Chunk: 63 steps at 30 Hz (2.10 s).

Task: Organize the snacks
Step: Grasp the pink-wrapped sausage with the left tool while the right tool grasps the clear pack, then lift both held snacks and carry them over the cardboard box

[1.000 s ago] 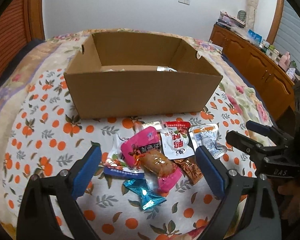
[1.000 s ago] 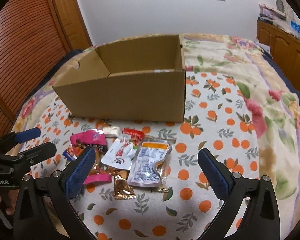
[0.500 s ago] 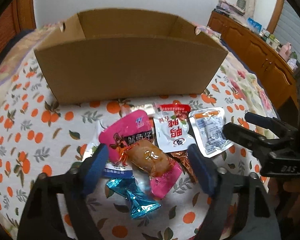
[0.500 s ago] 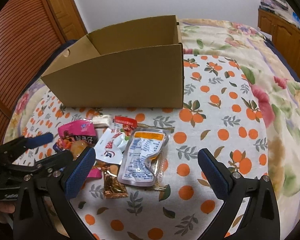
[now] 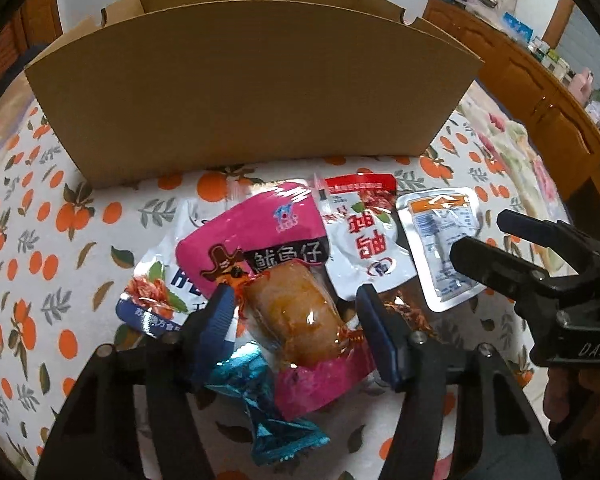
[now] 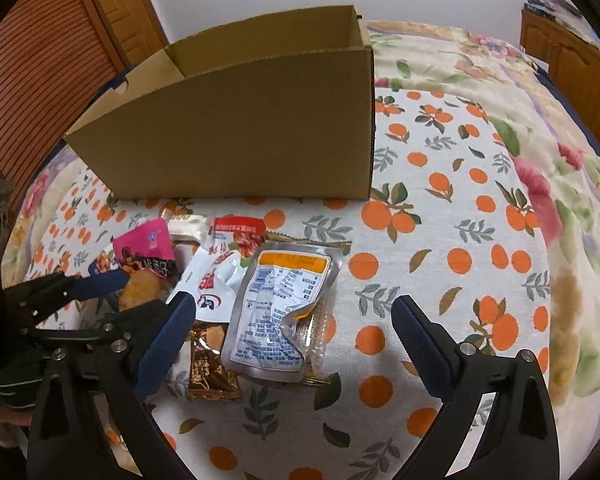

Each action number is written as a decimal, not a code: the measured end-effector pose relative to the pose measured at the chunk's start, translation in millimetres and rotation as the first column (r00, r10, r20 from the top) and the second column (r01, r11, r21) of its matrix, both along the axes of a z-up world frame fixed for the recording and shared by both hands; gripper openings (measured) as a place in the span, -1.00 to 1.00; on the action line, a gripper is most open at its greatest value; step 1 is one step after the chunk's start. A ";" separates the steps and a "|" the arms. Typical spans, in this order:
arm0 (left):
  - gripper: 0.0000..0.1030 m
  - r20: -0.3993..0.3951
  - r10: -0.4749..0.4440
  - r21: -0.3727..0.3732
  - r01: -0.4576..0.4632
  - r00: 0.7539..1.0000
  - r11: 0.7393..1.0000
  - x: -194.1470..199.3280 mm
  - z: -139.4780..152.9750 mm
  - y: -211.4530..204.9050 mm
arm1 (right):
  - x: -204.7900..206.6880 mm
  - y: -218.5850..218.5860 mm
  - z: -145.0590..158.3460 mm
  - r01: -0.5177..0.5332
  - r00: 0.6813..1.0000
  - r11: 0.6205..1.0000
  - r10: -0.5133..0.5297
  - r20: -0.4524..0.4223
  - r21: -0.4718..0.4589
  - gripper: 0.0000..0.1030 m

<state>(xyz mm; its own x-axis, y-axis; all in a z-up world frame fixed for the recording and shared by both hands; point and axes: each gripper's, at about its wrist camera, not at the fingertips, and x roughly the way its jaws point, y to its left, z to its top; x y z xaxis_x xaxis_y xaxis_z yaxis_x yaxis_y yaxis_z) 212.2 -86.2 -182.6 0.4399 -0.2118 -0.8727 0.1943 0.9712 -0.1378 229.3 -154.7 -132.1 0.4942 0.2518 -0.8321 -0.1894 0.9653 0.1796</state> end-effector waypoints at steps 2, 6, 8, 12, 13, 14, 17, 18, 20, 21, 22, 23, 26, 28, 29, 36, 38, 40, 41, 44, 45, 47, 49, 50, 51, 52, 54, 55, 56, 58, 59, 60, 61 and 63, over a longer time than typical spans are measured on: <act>-0.22 -0.004 0.001 0.006 -0.001 1.000 1.000 2.3 -0.2 0.9 | 0.6 1.1 -4.2 -0.003 1.000 1.000 0.003 -0.012 -0.004 0.92; -0.25 -0.019 -0.024 0.024 0.025 1.000 0.999 2.6 0.3 1.0 | 3.5 0.8 -11.0 -0.007 0.999 1.000 0.007 -0.035 0.002 0.78; -0.25 -0.025 -0.034 0.026 0.034 0.999 0.999 2.4 0.7 -1.1 | 5.9 -1.0 -15.0 -0.007 0.999 1.000 0.009 -0.053 0.022 0.61; -0.26 -0.035 -0.041 0.014 0.041 0.999 0.999 3.8 2.0 -2.0 | 9.1 -2.1 -21.6 -0.007 0.996 0.999 0.011 -0.085 0.049 0.18; -0.27 -0.037 -0.041 0.005 0.041 0.998 0.999 4.1 3.5 -1.3 | 9.9 -2.1 -23.1 -0.009 0.996 0.999 0.014 -0.090 0.052 0.14; -0.27 -0.037 -0.042 -0.004 0.042 0.998 0.999 4.3 5.7 -0.6 | 10.5 -1.6 -24.0 -0.012 0.996 0.998 0.017 -0.091 0.056 0.11; -0.28 -0.024 -0.045 -0.014 0.044 0.999 0.999 3.4 13.6 0.6 | 11.9 -0.5 -24.5 -0.017 0.995 0.998 0.023 -0.094 0.059 0.03; -0.29 -0.018 -0.046 -0.014 0.046 0.999 0.999 2.8 15.7 0.3 | 12.1 -0.7 -24.5 -0.018 0.995 0.998 0.025 -0.096 0.064 0.00; -0.29 -0.006 -0.051 -0.017 0.051 0.999 0.999 1.7 20.5 -0.5 | 12.6 -2.0 -23.5 -0.017 0.994 0.997 0.024 -0.102 0.074 -0.06; -0.29 -0.002 -0.053 -0.019 0.053 0.999 0.998 1.2 22.3 -0.7 | 12.4 -3.3 -22.4 -0.015 0.995 0.997 0.023 -0.101 0.080 -0.10; -0.29 0.001 -0.054 -0.020 0.054 0.999 0.998 1.0 23.5 -0.4 | 12.5 -4.4 -21.3 -0.014 0.995 0.997 0.022 -0.100 0.082 -0.11; -0.29 0.004 -0.054 -0.019 0.054 0.999 0.998 0.7 24.9 -0.2 | 12.9 -4.1 -20.6 -0.013 0.995 0.997 0.021 -0.100 0.081 -0.14; -0.29 0.013 -0.055 -0.017 0.055 0.998 0.998 0.5 28.1 0.3 | 12.8 -9.9 -13.5 0.003 0.996 0.995 0.006 -0.089 0.100 -0.41; -0.29 0.016 -0.055 -0.020 0.056 0.998 0.998 -0.2 29.8 1.6 | 13.1 -13.7 -7.7 0.008 0.997 0.994 0.001 -0.081 0.109 -0.53; -0.29 0.017 -0.056 -0.020 0.057 0.998 0.998 -0.2 30.1 1.3 | 13.0 -14.8 -6.2 0.006 0.997 0.994 0.003 -0.081 0.112 -0.55; -0.30 0.040 -0.067 -0.018 0.068 0.997 0.998 -2.8 38.2 -1.2 | 8.2 -17.3 2.6 0.018 0.998 0.997 -0.013 -0.065 0.070 -0.59; -0.30 0.048 -0.068 -0.020 0.069 0.996 0.997 -4.7 41.2 -0.9 | 6.8 -20.1 7.0 0.025 0.998 0.998 -0.022 -0.057 0.064 -0.60; -0.30 0.057 -0.071 -0.020 0.073 0.996 0.997 -5.5 43.9 -1.8 | 5.9 -22.2 10.3 0.032 0.999 0.998 -0.029 -0.045 0.063 -0.60; -0.30 0.062 -0.073 -0.019 0.075 0.995 0.997 -6.2 45.4 -1.9 | 5.7 -24.0 12.4 0.035 0.999 0.997 -0.032 -0.038 0.066 -0.60; -0.30 0.073 -0.075 -0.022 0.077 0.994 0.997 -7.2 49.3 -1.4 | 5.6 -25.5 18.3 0.041 0.999 0.997 -0.040 -0.019 0.062 -0.60; -0.29 0.076 -0.076 -0.024 0.078 0.994 0.997 -7.6 50.7 -1.1 | 4.9 -25.2 20.8 0.039 0.999 0.997 -0.038 -0.010 0.062 -0.60; -0.29 0.086 -0.076 -0.029 0.078 0.993 0.996 -8.7 55.0 0.3 | 3.2 -23.6 26.3 0.029 1.000 0.997 -0.029 0.006 0.071 -0.60; -0.30 0.098 -0.074 -0.036 0.078 0.992 0.996 -9.8 60.3 1.9 | 2.4 -20.9 30.9 0.018 1.000 0.997 -0.020 0.020 0.073 -0.60; -0.30 0.104 -0.074 -0.037 0.078 0.992 0.996 -10.4 62.6 2.5 | 1.9 -19.4 33.1 0.014 1.000 0.997 -0.016 0.026 0.073 -0.60; -0.30 0.113 -0.074 -0.036 0.079 0.991 0.996 -11.1 66.1 3.4 | 1.5 -17.9 35.3 0.008 0.999 0.997 -0.011 0.032 0.074 -0.60; -0.30 0.118 -0.075 -0.035 0.079 0.990 0.996 -11.0 67.9 2.6 | 1.2 -16.7 36.9 0.005 0.999 0.997 -0.007 0.037 0.074 -0.60; -0.30 0.129 -0.074 -0.038 0.080 0.989 0.996 -12.1 73.3 3.7 | 0.8 -15.3 39.3 -0.001 0.999 0.997 -0.002 0.046 0.073 -0.60; -0.30 0.133 -0.073 -0.041 0.080 0.988 0.996 -12.5 76.4 4.7 | 0.5 -14.8 40.0 -0.003 0.999 0.997 -0.001 0.049 0.072 -0.60; -0.29 0.135 -0.073 -0.043 0.079 0.988 0.996 -12.9 78.6 5.8 | 0.3 -14.5 40.7 -0.004 0.999 0.997 0.000 0.051 0.071 -0.60; -0.29 0.145 -0.073 -0.040 0.079 0.987 0.996 -14.3 84.2 6.8 | -0.1 -14.2 42.5 -0.006 0.998 0.997 0.002 0.057 0.072 -0.60; -0.29 0.152 -0.074 -0.035 0.080 0.986 0.996 -15.2 86.7 6.7 | -0.5 -13.9 44.1 -0.007 0.998 0.997 0.003 0.061 0.073 -0.60; -0.30 0.162 -0.075 -0.028 0.081 0.984 0.996 -16.2 89.5 7.5 | -1.3 -13.8 45.3 -0.009 0.998 0.997 0.004 0.066 0.074 -0.60; -0.29 0.173 -0.077 -0.022 0.082 0.982 0.996 -16.7 93.2 7.5 | -1.6 -13.3 47.3 -0.011 0.997 0.997 0.006 0.071 0.074 -0.60; -0.29 0.192 -0.079 -0.014 0.083 0.978 0.996 -18.0 99.3 8.1 | -3.2 -12.7 51.0 -0.015 0.997 0.997 0.009 0.080 0.074 -0.60</act>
<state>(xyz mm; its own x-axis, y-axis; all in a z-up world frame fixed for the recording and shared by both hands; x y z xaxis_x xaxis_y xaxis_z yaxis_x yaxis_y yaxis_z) 194.2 -78.1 -83.2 0.5786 -0.2712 -0.7692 0.2966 0.9485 -0.1113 226.1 -167.5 -81.2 0.5550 0.3179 -0.7687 -0.2177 0.9474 0.2346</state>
